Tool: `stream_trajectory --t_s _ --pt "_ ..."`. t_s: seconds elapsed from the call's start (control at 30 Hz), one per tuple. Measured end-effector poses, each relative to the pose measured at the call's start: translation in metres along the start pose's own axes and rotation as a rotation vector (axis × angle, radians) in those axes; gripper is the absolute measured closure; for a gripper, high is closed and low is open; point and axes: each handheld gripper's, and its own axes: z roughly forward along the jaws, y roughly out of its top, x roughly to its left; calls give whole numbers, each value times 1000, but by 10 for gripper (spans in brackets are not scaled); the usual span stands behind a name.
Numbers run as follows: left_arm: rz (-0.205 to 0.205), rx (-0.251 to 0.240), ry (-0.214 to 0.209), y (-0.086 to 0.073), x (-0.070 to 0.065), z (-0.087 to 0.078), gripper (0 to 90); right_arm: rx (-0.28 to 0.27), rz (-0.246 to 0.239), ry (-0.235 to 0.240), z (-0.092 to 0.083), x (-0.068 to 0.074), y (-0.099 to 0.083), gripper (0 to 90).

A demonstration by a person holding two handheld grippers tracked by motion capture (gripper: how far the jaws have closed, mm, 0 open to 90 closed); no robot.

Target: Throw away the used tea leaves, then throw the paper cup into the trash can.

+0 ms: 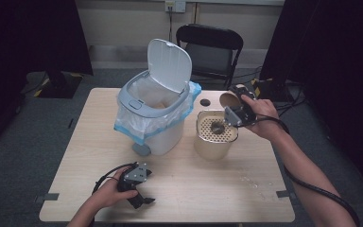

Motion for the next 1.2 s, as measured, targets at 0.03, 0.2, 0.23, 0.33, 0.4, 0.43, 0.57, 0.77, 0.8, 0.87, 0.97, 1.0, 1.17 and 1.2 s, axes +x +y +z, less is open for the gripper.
stream_trajectory --t_s 0.03,0.2,0.23,0.33,0.4,0.43,0.57,0.77,0.8,0.87,0.97,1.0,1.17,1.2 --pt "0 0 0 0 0 0 0 -16 107 36 0 -4 -4 277" --pt "0 0 0 0 0 0 0 -65 434 209 4 -16 -17 275" --pt "1 0 0 0 0 0 0 -81 522 277 6 -18 -21 276" --pt "1 -1 1 0 0 0 0 -99 625 319 8 -20 -26 275" --pt "1 0 0 0 0 0 0 -114 701 347 9 -22 -29 275" --pt "1 -1 0 0 0 0 0 -124 735 361 10 -23 -30 275" --pt "1 0 1 0 0 0 0 -151 838 415 11 -26 -33 275" --pt "2 0 -2 0 0 0 0 -185 925 476 11 -29 -35 273" --pt "0 0 1 0 0 0 0 -185 925 479 11 -30 -35 273" --pt "1 0 1 0 0 0 0 -196 937 495 10 -30 -34 272" --pt "0 0 1 0 0 0 0 -196 934 514 9 -31 -32 271" --pt "0 0 0 0 0 0 0 -193 935 517 8 -31 -32 271" --pt "0 0 0 0 0 0 0 -217 969 556 5 -32 -28 271" --pt "0 0 0 0 0 0 0 -217 968 558 5 -33 -27 271"
